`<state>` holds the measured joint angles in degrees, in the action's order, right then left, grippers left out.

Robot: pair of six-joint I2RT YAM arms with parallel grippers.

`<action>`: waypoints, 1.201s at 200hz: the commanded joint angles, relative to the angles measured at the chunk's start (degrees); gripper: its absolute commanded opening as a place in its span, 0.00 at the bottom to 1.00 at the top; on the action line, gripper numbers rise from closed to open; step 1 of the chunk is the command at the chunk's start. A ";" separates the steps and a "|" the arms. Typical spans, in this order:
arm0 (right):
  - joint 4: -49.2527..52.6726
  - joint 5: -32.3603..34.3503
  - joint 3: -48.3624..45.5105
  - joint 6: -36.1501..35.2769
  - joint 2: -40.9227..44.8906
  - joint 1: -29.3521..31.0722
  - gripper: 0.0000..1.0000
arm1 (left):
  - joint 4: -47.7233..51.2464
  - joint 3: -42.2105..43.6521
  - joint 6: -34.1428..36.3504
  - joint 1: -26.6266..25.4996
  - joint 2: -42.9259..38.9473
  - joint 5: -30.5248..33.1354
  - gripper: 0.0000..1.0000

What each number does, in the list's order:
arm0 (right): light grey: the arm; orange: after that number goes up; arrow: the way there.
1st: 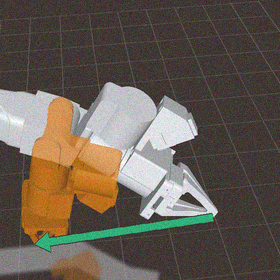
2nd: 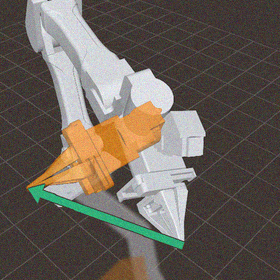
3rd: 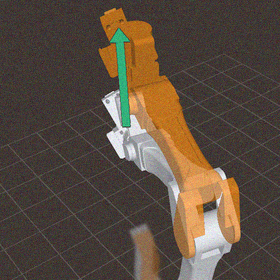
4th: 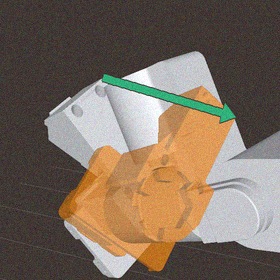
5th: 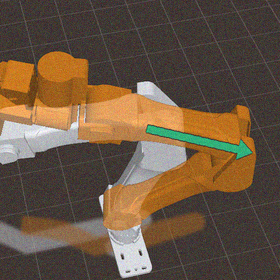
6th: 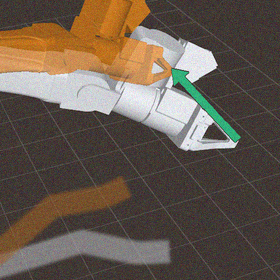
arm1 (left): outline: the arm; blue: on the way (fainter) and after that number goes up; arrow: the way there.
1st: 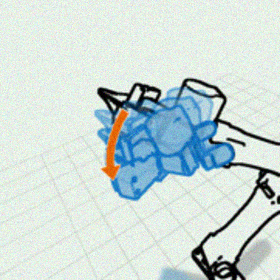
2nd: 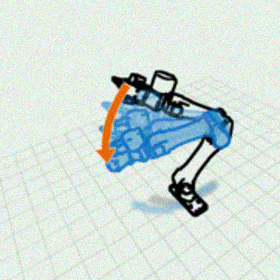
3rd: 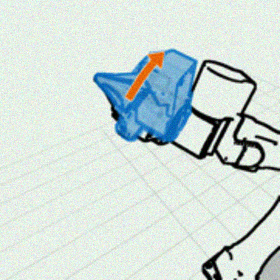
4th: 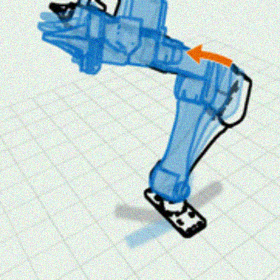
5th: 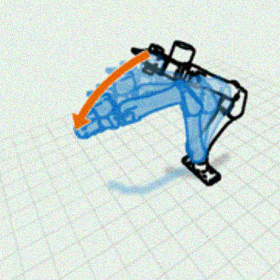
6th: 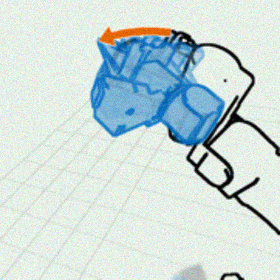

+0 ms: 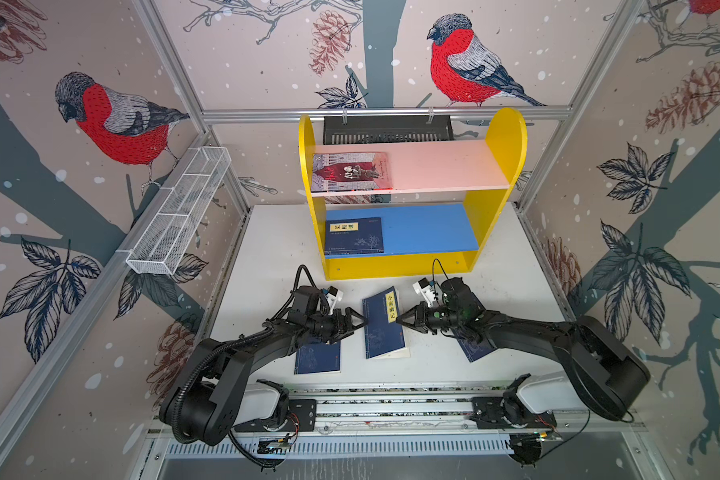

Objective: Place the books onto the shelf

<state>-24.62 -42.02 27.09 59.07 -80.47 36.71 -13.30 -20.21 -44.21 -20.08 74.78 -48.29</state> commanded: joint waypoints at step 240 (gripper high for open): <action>6.78 5.32 3.36 -2.26 2.16 -0.27 0.52 | -10.87 0.22 -12.65 2.60 -8.60 -7.52 0.03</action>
<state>-22.26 -41.25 30.41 58.83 -79.57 37.41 -25.61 -19.79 -59.44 -18.72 68.03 -56.75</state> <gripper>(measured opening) 0.501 0.120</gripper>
